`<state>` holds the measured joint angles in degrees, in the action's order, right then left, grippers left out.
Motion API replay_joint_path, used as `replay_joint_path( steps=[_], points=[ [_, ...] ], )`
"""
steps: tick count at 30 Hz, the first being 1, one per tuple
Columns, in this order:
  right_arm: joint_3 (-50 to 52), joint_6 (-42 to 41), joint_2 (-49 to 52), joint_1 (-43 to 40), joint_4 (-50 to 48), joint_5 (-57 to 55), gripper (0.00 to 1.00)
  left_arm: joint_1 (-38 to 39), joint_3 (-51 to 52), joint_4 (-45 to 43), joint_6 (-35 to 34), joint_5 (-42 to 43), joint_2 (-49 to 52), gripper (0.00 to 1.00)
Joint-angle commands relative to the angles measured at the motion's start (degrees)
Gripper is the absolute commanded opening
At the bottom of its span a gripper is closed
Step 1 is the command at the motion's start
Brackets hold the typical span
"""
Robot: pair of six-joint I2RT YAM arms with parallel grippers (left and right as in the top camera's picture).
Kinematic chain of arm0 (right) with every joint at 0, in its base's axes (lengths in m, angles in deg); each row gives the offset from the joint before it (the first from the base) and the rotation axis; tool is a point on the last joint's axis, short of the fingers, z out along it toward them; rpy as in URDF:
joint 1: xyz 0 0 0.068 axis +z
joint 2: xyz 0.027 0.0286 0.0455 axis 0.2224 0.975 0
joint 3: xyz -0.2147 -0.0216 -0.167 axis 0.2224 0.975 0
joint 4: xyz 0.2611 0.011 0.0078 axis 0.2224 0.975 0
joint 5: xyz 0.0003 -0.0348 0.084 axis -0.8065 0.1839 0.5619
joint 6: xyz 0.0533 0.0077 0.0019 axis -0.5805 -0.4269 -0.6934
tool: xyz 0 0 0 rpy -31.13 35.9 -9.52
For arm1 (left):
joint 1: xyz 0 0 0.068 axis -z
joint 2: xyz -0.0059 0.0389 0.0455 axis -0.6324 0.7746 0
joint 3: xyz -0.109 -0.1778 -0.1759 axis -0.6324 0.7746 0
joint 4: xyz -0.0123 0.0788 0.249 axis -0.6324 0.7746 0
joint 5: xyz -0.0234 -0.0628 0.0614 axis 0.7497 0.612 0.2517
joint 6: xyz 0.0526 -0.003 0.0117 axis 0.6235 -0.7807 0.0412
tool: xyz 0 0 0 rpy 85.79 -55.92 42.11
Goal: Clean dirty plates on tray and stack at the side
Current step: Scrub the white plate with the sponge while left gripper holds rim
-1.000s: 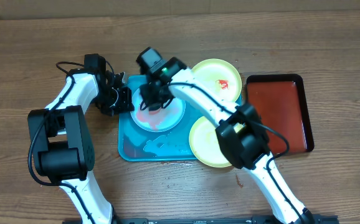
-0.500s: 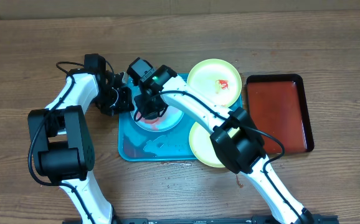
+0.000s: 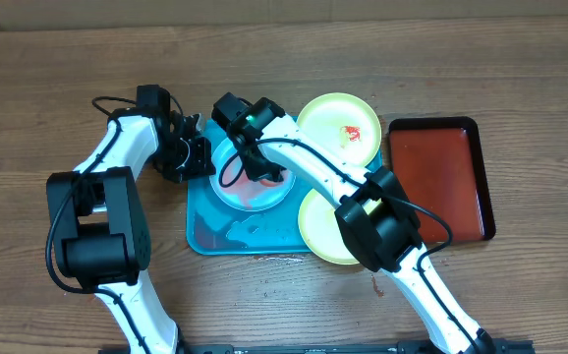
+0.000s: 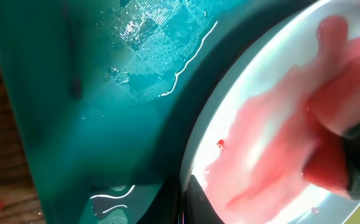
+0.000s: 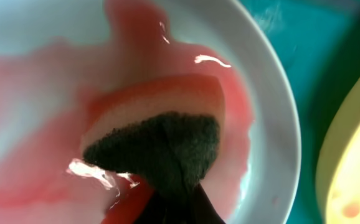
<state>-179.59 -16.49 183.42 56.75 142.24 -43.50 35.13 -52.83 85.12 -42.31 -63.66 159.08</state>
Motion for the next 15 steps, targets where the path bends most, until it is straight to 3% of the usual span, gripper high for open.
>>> replay_joint_path(
  steps=[1, 7, 15],
  points=[
    [-0.28, 0.35, 0.83, -0.24, 1.33, 8.24, 0.04, -0.48, 0.04, -0.11, 0.9, -0.09, 0.46, 0.04],
    [-0.24, 2.14, 1.03, 0.76, -2.36, 22.05, 0.04, -0.48, 0.04, -0.17, 0.9, -0.07, 0.46, 0.04],
    [-0.24, 0.11, 4.9, 1.11, -8.81, 28.74, 0.04, -0.46, 0.04, -0.31, 0.9, -0.07, 0.46, 0.04]
  ],
)
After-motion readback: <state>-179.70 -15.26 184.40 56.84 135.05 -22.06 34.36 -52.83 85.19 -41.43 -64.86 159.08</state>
